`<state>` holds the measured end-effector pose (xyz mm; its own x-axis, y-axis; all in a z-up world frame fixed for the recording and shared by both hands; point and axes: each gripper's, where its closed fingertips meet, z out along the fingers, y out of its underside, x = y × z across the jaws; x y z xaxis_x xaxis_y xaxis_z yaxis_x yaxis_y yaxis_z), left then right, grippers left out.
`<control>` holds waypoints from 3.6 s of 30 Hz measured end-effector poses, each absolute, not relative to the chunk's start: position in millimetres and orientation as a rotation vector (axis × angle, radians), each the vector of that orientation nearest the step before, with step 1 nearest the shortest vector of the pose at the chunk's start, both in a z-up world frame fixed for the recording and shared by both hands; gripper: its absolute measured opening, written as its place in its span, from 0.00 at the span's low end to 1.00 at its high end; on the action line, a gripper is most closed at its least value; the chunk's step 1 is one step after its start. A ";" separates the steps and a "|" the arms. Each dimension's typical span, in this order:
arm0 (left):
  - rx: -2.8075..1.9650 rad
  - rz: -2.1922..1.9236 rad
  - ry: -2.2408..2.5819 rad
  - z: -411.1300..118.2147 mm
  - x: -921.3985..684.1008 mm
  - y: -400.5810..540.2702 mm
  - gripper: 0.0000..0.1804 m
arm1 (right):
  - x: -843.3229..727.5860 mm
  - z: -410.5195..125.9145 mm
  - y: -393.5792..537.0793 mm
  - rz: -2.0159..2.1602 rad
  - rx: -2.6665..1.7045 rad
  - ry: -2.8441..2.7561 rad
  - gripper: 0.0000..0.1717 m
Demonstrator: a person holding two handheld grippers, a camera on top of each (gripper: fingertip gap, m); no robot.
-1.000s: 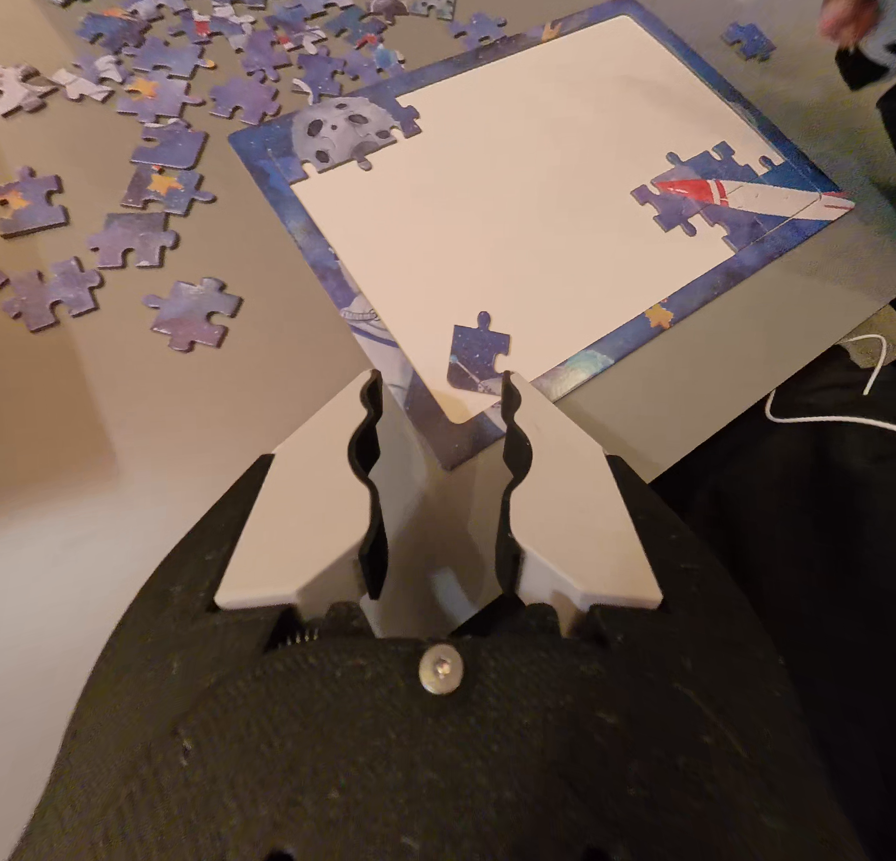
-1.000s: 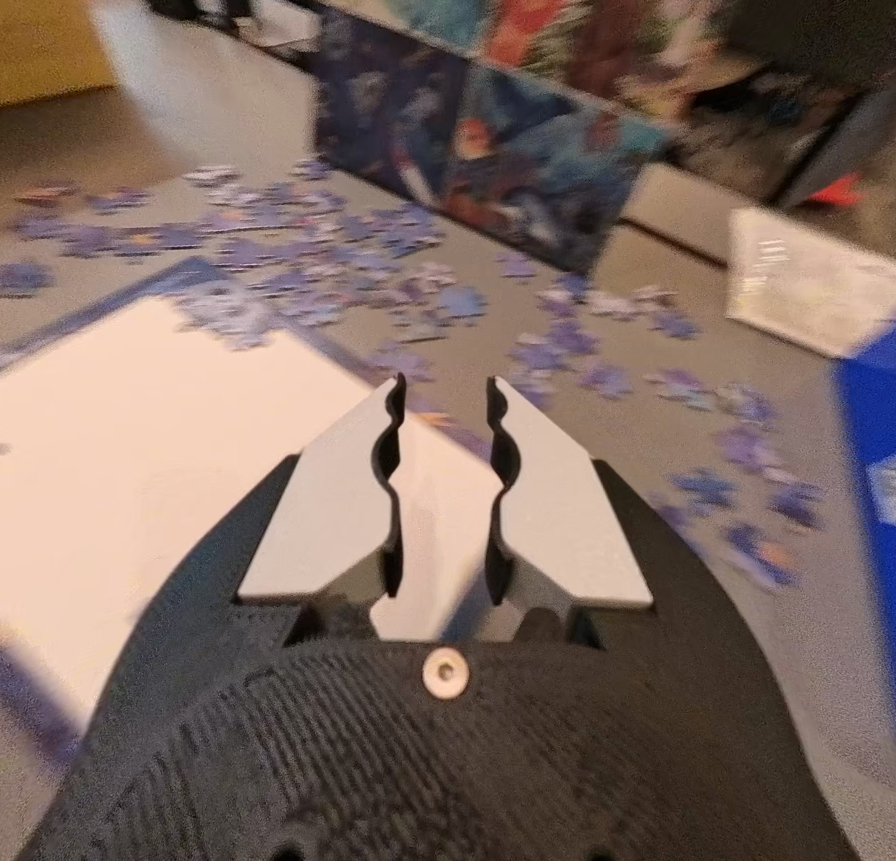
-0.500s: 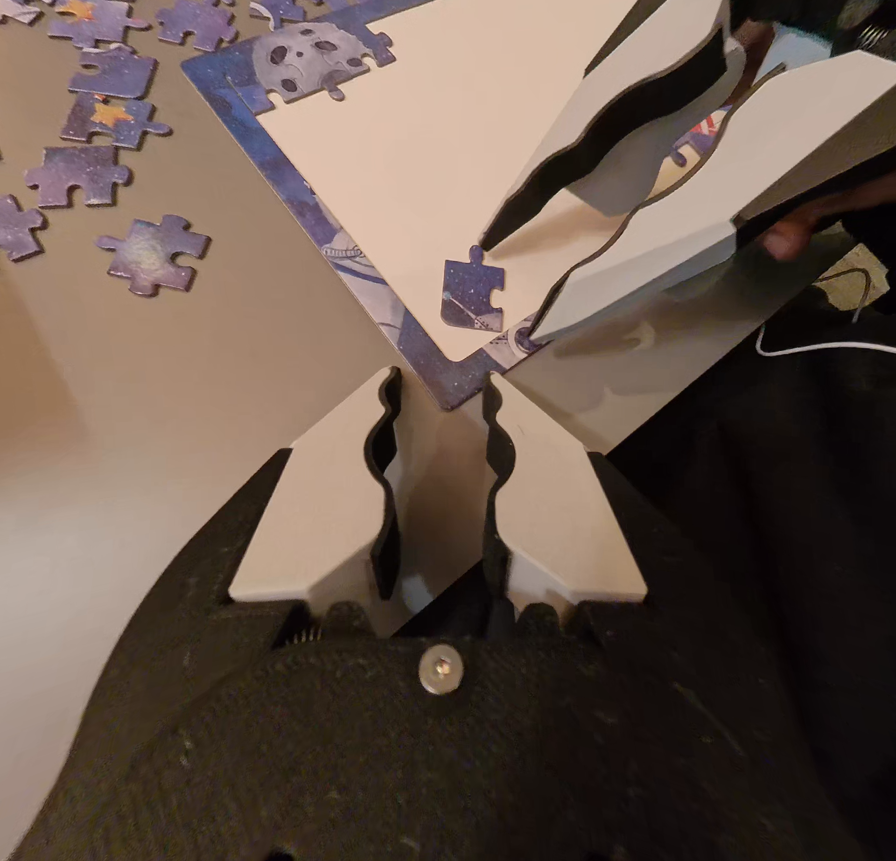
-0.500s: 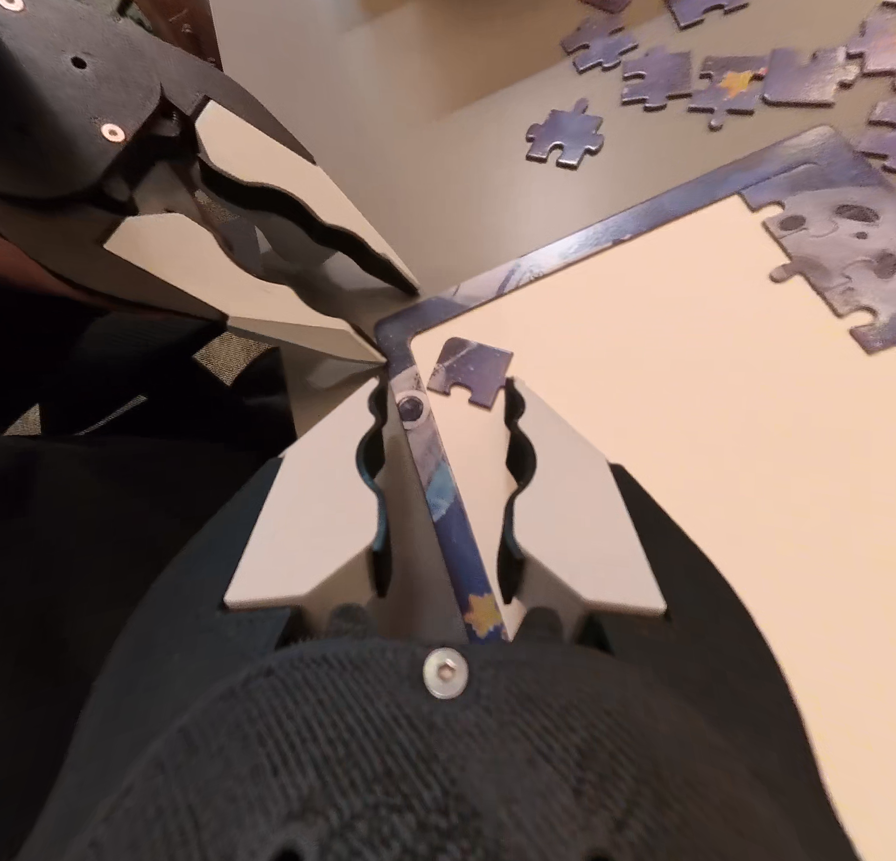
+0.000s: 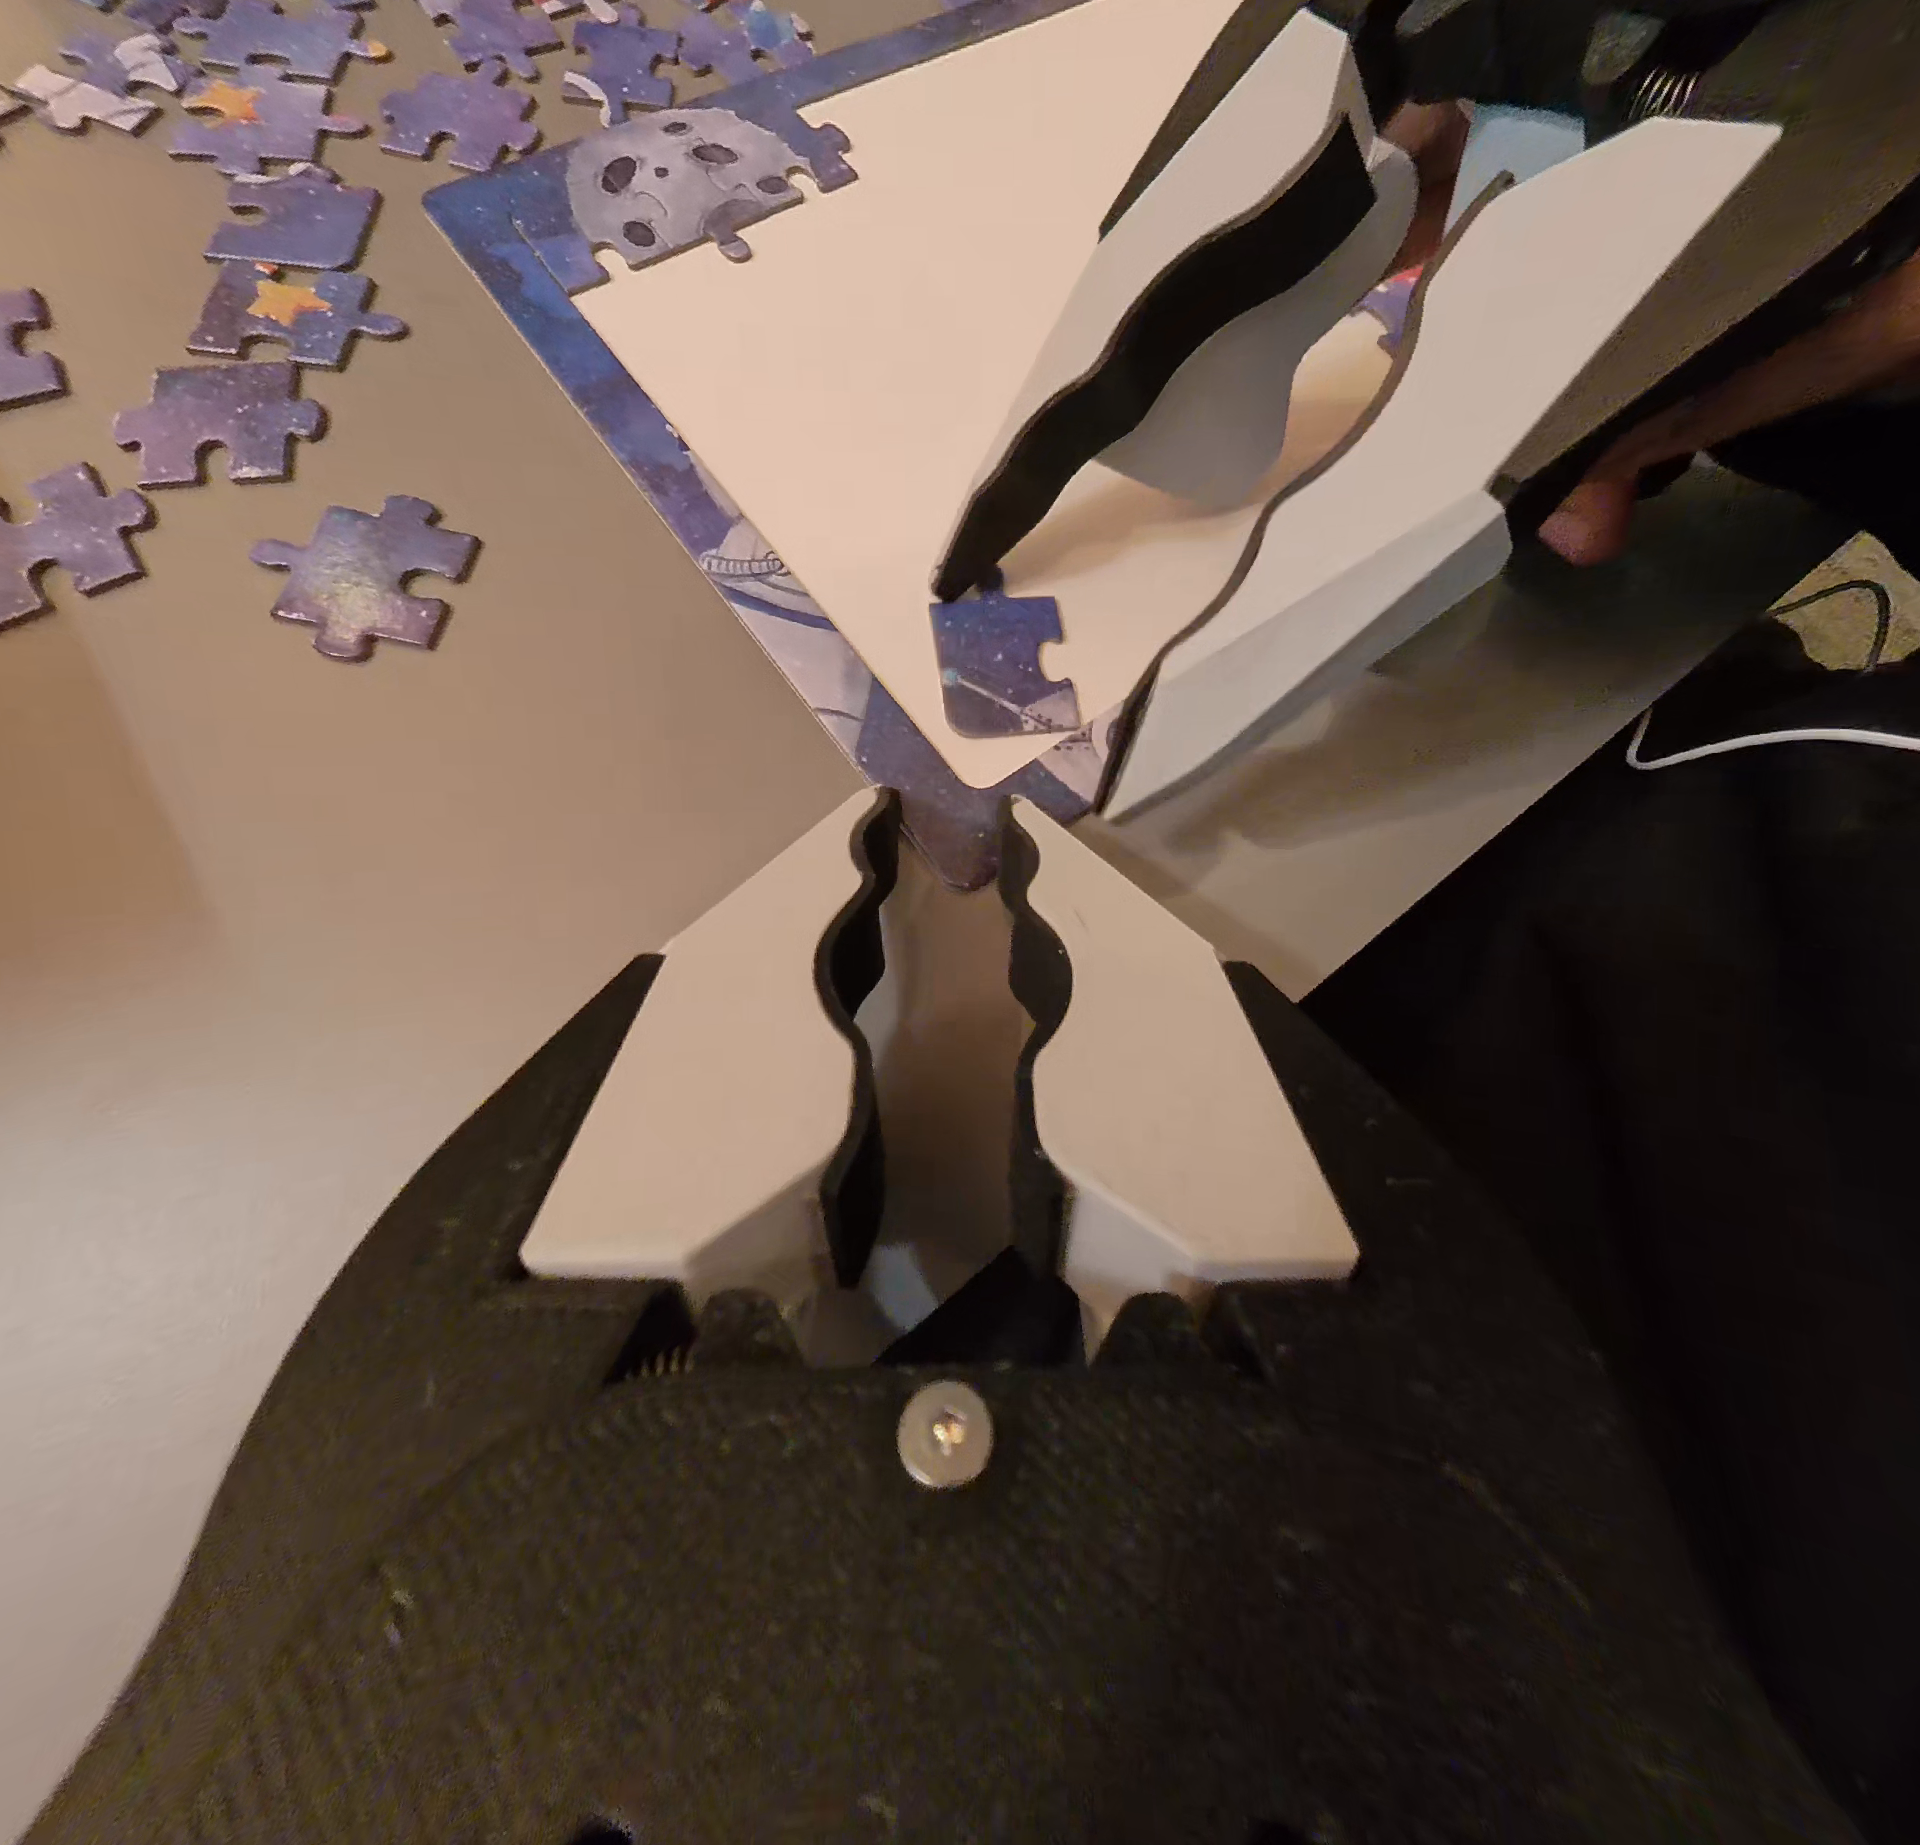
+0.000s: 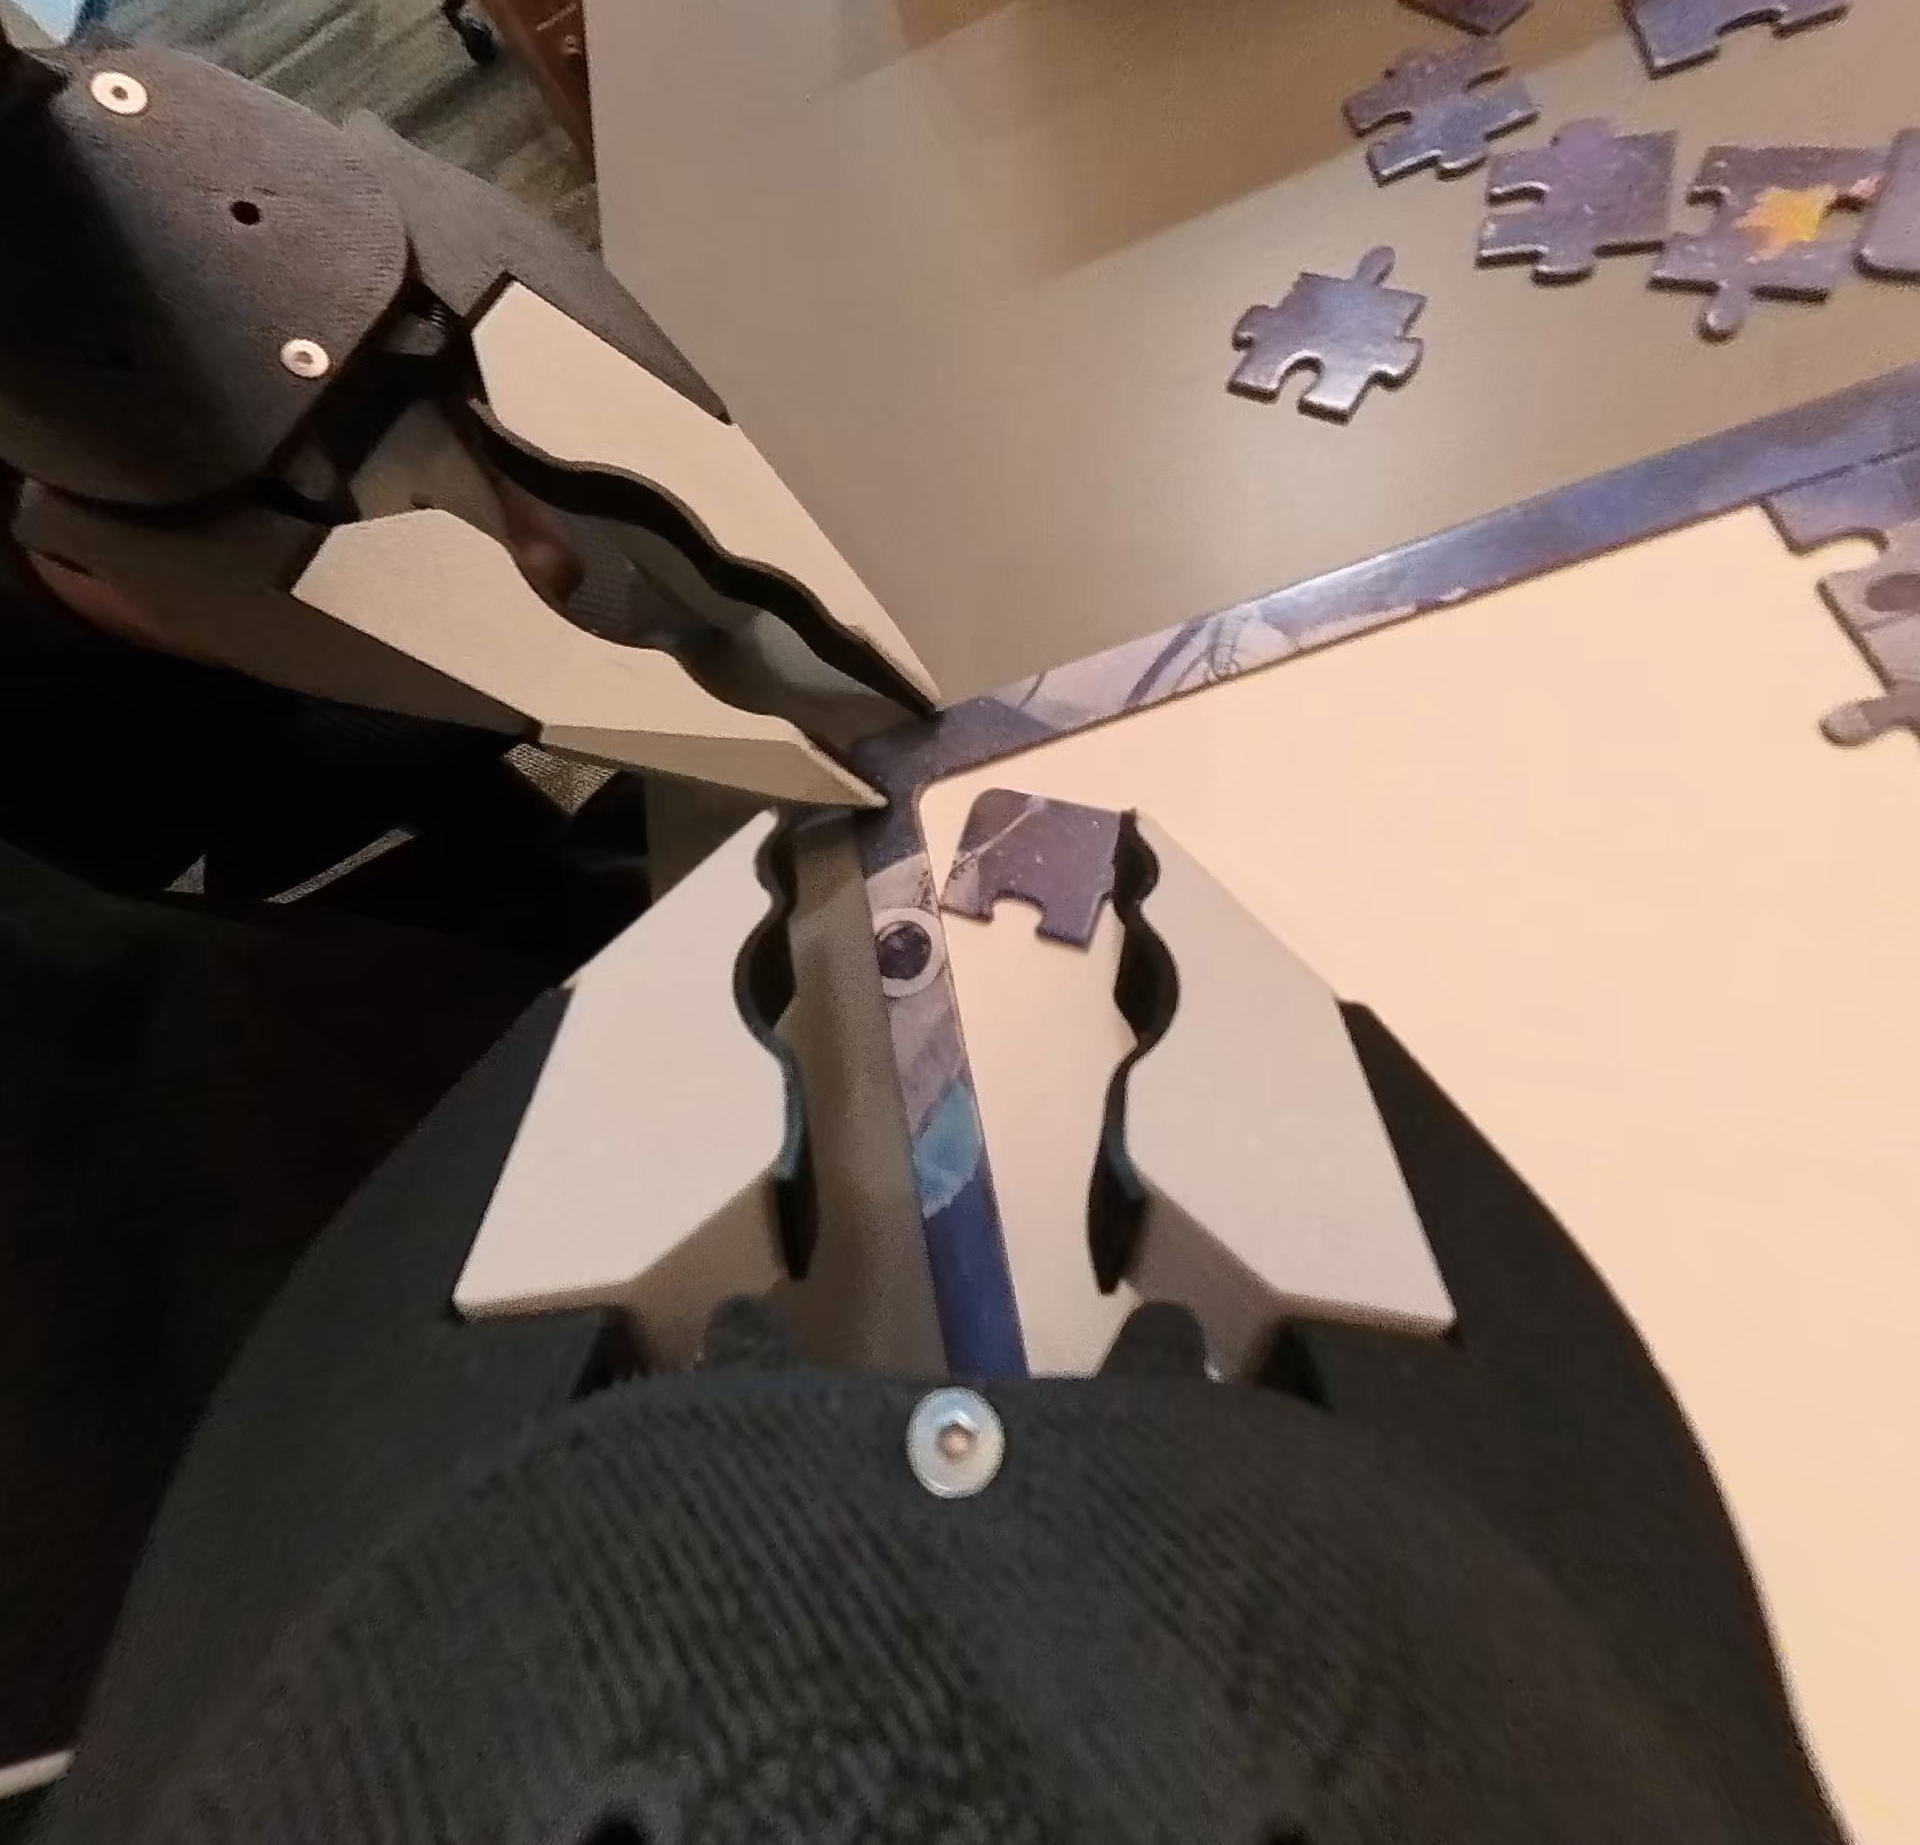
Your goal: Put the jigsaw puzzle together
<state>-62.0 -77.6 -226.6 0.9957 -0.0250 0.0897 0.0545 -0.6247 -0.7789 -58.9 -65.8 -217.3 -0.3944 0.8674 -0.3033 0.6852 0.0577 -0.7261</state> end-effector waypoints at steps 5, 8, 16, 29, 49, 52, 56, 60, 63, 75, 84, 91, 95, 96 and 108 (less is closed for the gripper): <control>-2.234 -0.118 -0.026 -225.9 -62.9 -75.5 0.09 | -60.1 -215.6 -79.1 1.271 -1.516 -2.170 0.38; -2.235 -0.110 -0.021 -226.1 -62.8 -75.6 0.09 | -60.5 -216.2 -84.6 1.256 -1.475 -2.198 0.39; -2.232 -0.159 -0.044 -224.7 -63.3 -80.1 0.14 | -57.3 -198.8 -74.1 1.266 -1.432 -2.136 0.35; -2.239 -0.126 0.047 -226.0 -59.1 -84.1 0.11 | -46.5 -223.4 -74.5 1.086 -1.398 -2.204 0.38; -2.075 -0.052 -0.035 -182.9 -122.9 -64.1 0.12 | -52.3 -140.6 53.5 0.932 -1.316 -1.742 0.37; -1.981 0.034 -0.045 -152.3 -169.7 -29.3 0.10 | -59.5 -114.9 92.1 0.867 -1.243 -1.660 0.34; -1.872 0.133 -0.160 -104.3 -250.2 27.6 0.10 | -72.8 -99.8 143.5 0.864 -1.202 -1.535 0.27; -1.929 -0.055 -0.223 -105.7 -270.3 71.8 0.08 | -63.7 -127.2 195.9 0.676 -1.246 -1.428 0.10; -1.904 -0.148 -0.158 -107.6 -258.4 86.2 0.05 | -53.8 -132.2 208.7 0.595 -1.228 -1.413 0.05; -1.993 -0.058 -0.071 -162.1 -264.8 76.4 0.00 | -44.0 -128.0 227.3 0.730 -1.327 -1.316 0.04; -1.914 -0.023 -0.129 -150.4 -277.9 72.0 0.00 | -32.4 -111.2 237.4 0.890 -1.376 -1.188 0.04; -1.904 0.026 -0.125 -148.7 -280.2 71.9 0.00 | -32.0 -108.4 235.6 0.971 -1.394 -1.154 0.04; -1.891 0.033 -0.139 -146.8 -283.3 70.5 0.00 | -33.1 -107.4 232.4 1.003 -1.396 -1.150 0.04; -1.888 0.033 -0.144 -146.5 -284.1 70.3 0.00 | -33.3 -107.6 231.8 1.006 -1.396 -1.152 0.04; -1.870 0.039 -0.164 -143.9 -287.6 69.0 0.00 | -34.7 -107.5 228.3 1.012 -1.392 -1.160 0.04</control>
<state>-287.6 69.0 -143.9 0.9895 0.1330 0.0565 0.0936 -0.2917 -0.9519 -34.7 228.3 -107.5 0.1838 0.9830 0.0041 0.1296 -0.0201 -0.9914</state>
